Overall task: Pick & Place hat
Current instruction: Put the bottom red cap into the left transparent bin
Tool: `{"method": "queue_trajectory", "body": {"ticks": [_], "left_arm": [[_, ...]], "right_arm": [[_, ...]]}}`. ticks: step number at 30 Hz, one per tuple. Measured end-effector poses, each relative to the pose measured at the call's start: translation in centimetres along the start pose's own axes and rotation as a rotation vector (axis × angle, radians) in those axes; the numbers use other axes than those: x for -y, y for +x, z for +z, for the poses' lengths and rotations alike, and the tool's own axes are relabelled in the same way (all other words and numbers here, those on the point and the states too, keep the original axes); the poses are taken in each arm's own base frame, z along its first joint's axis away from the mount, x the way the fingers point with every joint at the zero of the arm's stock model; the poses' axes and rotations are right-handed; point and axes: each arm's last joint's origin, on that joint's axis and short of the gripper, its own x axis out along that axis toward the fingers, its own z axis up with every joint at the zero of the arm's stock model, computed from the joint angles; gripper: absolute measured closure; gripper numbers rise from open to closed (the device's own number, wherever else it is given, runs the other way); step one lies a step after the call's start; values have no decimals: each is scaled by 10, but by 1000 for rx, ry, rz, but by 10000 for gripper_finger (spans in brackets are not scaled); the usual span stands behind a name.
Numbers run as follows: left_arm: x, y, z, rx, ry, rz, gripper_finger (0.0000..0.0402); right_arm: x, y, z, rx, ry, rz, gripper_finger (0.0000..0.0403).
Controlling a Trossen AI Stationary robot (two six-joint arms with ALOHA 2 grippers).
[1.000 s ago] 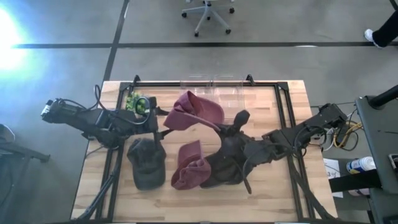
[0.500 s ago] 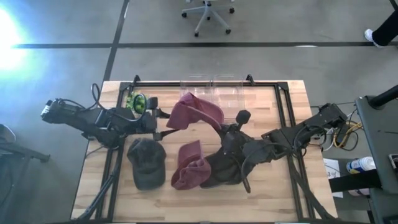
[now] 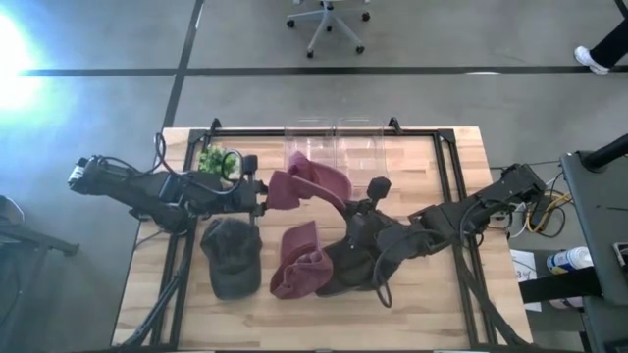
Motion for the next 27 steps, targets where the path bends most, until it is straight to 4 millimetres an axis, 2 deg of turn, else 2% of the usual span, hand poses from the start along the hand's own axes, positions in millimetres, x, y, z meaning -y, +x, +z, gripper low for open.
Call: {"method": "queue_trajectory", "body": {"ticks": [6,16,20,27], "left_arm": [[-3,-4,3,-43,9,20,369],[-2,-7,-10,-192,-16,-1,369],[-4,-11,-7,-195,-62,2,369],[-9,-18,5,-160,-115,3,369]], "right_arm": [[-1,0,-5,-35,-55,-7,344],[-2,-1,-13,-84,-136,5,270],[-3,-4,-21,-131,-155,11,254],[0,-10,-31,-189,-92,-7,242]]}}
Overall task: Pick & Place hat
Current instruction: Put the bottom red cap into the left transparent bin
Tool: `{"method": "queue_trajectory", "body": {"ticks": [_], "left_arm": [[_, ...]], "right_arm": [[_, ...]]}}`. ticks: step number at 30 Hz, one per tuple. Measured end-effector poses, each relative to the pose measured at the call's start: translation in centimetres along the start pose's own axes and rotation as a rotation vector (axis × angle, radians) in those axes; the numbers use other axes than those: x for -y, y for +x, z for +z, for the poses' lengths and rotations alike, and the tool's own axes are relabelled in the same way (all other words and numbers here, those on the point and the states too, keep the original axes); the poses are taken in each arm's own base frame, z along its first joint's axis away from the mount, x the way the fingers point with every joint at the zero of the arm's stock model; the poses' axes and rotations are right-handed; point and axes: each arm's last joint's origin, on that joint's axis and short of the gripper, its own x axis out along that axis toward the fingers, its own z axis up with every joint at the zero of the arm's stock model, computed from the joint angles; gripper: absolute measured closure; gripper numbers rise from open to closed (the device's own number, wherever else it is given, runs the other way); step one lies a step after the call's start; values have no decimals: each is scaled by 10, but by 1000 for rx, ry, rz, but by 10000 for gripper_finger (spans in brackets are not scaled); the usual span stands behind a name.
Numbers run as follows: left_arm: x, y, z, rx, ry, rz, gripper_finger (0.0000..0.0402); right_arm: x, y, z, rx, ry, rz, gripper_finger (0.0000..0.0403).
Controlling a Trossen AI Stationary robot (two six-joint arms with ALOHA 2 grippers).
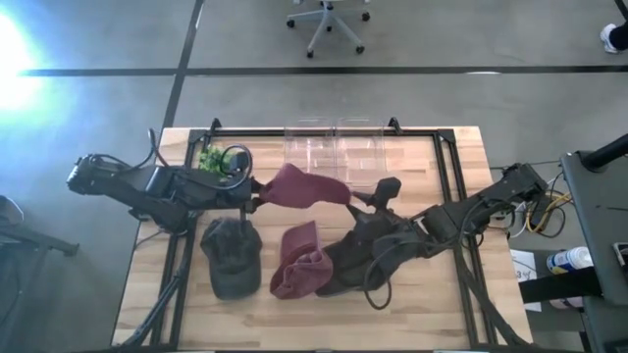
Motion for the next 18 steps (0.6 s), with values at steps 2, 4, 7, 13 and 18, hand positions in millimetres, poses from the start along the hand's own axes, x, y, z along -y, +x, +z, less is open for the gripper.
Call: {"method": "queue_trajectory", "body": {"ticks": [2,4,7,13,18], "left_arm": [[0,-1,1,5,-9,0,369],[-1,0,1,2,-25,1,369],[-1,2,-2,-18,-69,-8,369],[-4,7,-2,-30,-268,-68,368],[-8,8,4,26,-413,-105,366]], "right_arm": [[1,-1,-2,-11,8,1,241],[1,-1,-3,-15,23,1,241],[1,-1,-5,-27,-11,2,241],[4,-3,-16,-88,-136,1,248],[7,-2,-21,-121,-90,-7,257]]}}
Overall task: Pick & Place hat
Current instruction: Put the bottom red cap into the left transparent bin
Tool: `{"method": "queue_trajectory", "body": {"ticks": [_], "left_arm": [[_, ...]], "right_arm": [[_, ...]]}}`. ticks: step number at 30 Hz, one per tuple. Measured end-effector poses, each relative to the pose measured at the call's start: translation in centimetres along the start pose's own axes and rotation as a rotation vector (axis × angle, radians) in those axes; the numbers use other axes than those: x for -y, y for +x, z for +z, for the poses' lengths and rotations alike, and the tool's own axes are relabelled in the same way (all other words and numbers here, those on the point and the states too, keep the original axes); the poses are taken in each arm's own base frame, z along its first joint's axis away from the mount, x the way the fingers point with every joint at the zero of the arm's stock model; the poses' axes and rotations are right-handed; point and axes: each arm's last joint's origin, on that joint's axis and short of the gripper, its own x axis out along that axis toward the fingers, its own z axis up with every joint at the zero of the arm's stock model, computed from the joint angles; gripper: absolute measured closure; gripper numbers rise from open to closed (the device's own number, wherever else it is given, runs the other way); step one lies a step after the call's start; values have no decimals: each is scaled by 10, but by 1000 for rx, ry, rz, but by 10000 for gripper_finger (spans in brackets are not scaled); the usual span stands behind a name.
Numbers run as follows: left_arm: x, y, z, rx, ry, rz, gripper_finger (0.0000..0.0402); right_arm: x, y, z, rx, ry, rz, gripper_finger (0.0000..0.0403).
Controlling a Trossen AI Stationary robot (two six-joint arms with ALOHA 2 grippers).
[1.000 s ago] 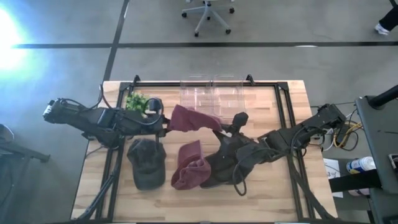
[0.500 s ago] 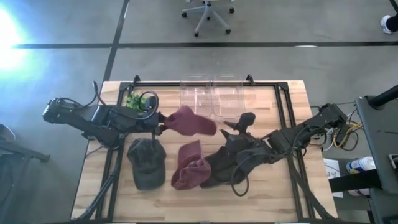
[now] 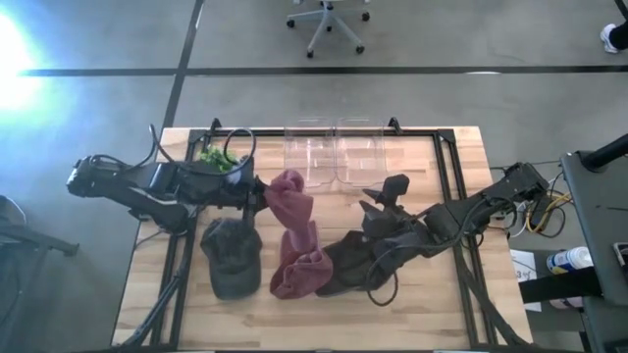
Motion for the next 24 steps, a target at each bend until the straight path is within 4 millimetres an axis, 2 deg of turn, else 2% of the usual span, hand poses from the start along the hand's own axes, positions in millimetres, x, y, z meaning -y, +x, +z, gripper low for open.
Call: {"method": "queue_trajectory", "body": {"ticks": [8,12,15,19,24], "left_arm": [[-8,0,9,36,-92,-2,369],[-18,2,10,33,-138,37,369],[-33,6,12,23,-191,81,369],[-63,17,14,-23,-294,148,369],[-95,40,20,-105,-322,144,369]], "right_arm": [[1,1,-2,-17,139,-1,266],[2,0,-8,-47,182,-1,265],[3,0,-13,-83,208,4,265],[4,-1,-19,-122,241,-8,269],[5,-1,-22,-141,277,-19,273]]}}
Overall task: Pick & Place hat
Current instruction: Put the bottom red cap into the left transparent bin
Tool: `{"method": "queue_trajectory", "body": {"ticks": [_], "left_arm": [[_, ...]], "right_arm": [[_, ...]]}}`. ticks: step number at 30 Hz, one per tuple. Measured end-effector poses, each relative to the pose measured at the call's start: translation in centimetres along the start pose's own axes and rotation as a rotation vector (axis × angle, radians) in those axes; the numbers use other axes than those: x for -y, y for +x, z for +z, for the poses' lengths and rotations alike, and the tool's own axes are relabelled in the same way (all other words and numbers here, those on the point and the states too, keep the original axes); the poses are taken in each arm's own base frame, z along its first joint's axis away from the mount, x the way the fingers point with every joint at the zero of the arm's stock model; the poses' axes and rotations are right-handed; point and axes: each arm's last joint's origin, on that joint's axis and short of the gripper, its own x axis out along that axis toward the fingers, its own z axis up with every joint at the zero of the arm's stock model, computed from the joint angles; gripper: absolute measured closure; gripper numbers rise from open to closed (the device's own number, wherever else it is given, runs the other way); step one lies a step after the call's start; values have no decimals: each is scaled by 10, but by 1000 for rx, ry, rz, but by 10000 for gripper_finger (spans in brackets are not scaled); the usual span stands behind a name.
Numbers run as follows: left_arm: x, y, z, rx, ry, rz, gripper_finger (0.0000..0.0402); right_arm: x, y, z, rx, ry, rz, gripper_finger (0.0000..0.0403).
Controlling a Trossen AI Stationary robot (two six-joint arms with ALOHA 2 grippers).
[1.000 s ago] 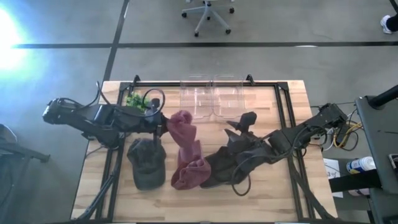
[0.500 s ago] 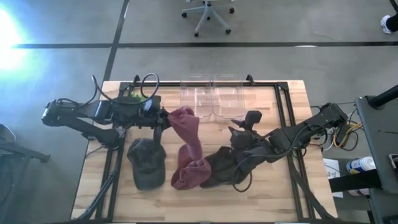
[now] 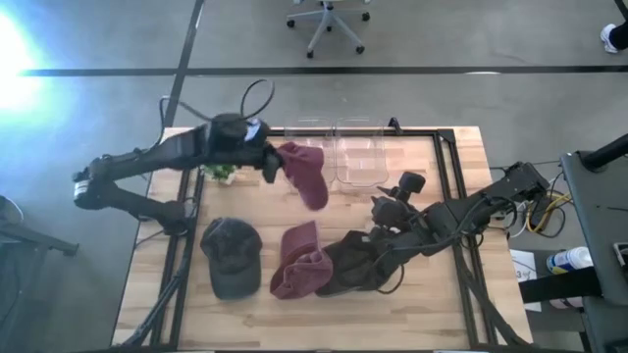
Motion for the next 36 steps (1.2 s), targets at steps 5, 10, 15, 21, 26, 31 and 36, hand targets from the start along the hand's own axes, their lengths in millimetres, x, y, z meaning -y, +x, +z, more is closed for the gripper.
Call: {"method": "queue_trajectory", "body": {"ticks": [5,10,15,21,26,31,36], "left_arm": [[-10,23,23,-155,115,80,369],[-13,40,53,-307,284,81,369],[-36,44,84,-436,377,146,369],[-86,45,117,-438,327,220,369],[-110,51,130,-403,305,279,369],[-122,86,123,-460,291,254,369],[-134,118,107,-572,214,280,369]], "right_arm": [[-1,0,-1,-24,1,31,271],[-3,0,-3,-52,12,61,271],[-2,-2,-8,-86,32,68,271],[-3,-8,-15,-103,44,56,271],[0,-6,-22,-136,13,20,271],[5,-2,-26,-159,-3,-16,271],[15,1,-28,-168,70,-31,271]]}}
